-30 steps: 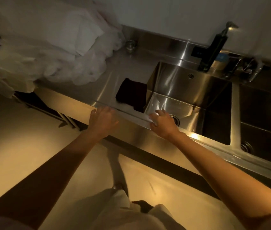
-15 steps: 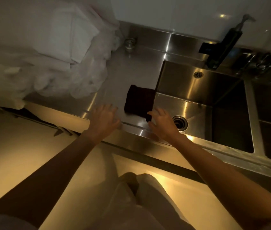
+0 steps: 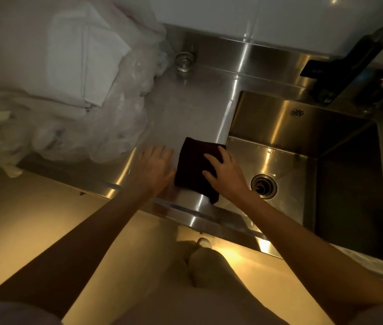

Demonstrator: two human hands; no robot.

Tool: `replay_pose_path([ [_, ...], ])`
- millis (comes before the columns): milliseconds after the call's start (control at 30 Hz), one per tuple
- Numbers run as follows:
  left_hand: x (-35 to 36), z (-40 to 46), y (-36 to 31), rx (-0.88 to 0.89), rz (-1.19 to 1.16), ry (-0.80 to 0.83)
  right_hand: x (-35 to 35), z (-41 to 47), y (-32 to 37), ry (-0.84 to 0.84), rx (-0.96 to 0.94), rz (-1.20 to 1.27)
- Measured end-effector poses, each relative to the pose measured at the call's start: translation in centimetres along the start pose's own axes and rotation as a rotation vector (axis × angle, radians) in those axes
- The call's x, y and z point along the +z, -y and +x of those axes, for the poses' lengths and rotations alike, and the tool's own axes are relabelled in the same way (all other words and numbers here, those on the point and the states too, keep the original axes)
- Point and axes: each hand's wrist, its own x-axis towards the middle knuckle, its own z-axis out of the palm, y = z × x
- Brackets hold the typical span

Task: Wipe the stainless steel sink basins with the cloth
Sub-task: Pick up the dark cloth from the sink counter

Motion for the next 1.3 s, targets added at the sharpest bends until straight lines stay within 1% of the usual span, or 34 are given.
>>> replay_pose_path([
  [67,0.0,1.0,-0.1,0.022,-0.003,0.01,0.0,0.9,-0.1,0.0,0.0,0.007],
  [167,-0.2,2.4,-0.3,0.055,-0.022,0.018,0.4,1.7,-0.1,0.047,0.025,0.009],
  [333,-1.0,4.3,0.4,0.181,-0.03,-0.017,1.8,2.7,0.5,0.113,0.117,0.106],
  [500,-0.6,6.7,1.2,0.306,-0.062,0.042,3.7,3.3,1.9,0.051,0.221,0.196],
  [600,-0.4,7.9,2.3,0.397,-0.056,0.07,4.7,3.5,2.7,0.041,0.295,0.179],
  [667,-0.5,8.5,3.1,0.447,-0.073,0.06,5.0,3.7,2.9,0.03,0.334,0.168],
  [733,-0.3,8.9,3.7,0.487,-0.09,0.043,5.1,3.7,3.0,0.005,0.354,0.162],
  [833,0.2,9.0,4.1,0.538,-0.072,0.074,5.3,3.2,3.6,-0.039,0.392,0.159],
  [1000,1.0,8.4,4.7,0.614,-0.068,0.095,6.0,2.2,5.4,-0.163,0.464,0.124],
  [1133,0.9,8.1,5.1,0.659,-0.079,0.081,6.8,1.4,6.6,-0.27,0.529,0.076],
  [1300,0.4,7.9,5.1,0.72,-0.076,0.056,6.4,0.6,6.3,-0.366,0.587,0.169],
])
